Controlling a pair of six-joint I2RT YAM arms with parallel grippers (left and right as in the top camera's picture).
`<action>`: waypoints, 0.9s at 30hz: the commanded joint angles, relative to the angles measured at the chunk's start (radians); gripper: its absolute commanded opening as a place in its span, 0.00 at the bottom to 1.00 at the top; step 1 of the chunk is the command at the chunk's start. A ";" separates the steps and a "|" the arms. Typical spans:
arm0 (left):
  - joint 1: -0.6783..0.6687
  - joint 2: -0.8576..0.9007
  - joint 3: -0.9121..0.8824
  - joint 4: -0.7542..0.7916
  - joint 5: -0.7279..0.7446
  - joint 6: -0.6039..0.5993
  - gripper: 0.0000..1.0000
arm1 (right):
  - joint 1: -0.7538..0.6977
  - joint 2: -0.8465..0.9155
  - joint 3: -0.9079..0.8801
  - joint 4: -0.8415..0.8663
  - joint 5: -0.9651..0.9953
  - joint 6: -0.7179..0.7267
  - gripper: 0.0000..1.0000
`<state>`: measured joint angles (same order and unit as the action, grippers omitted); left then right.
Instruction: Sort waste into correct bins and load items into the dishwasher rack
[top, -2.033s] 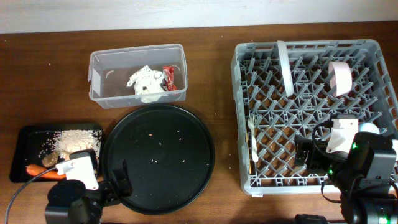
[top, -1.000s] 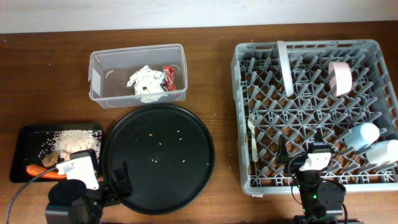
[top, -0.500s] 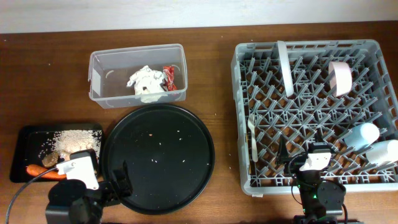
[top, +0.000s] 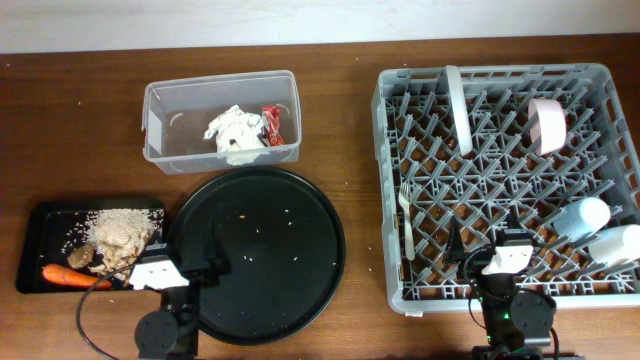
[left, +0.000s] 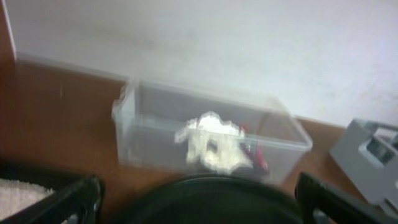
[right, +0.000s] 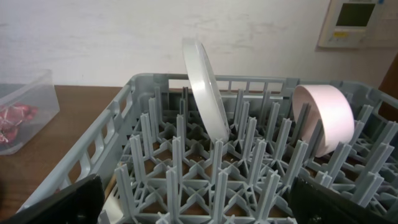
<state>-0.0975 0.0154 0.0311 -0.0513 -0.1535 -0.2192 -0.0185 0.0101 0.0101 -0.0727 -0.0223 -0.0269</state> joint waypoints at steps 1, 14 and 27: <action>0.013 -0.011 -0.022 -0.002 0.018 0.172 0.99 | 0.005 -0.006 -0.005 -0.006 0.005 0.001 0.98; 0.017 -0.010 -0.022 -0.024 0.060 0.171 0.99 | 0.005 -0.006 -0.005 -0.006 0.005 0.000 0.98; 0.017 -0.010 -0.022 -0.024 0.060 0.171 0.99 | 0.005 -0.006 -0.005 -0.006 0.005 0.000 0.98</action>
<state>-0.0864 0.0128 0.0185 -0.0746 -0.1078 -0.0673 -0.0185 0.0101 0.0101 -0.0727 -0.0227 -0.0261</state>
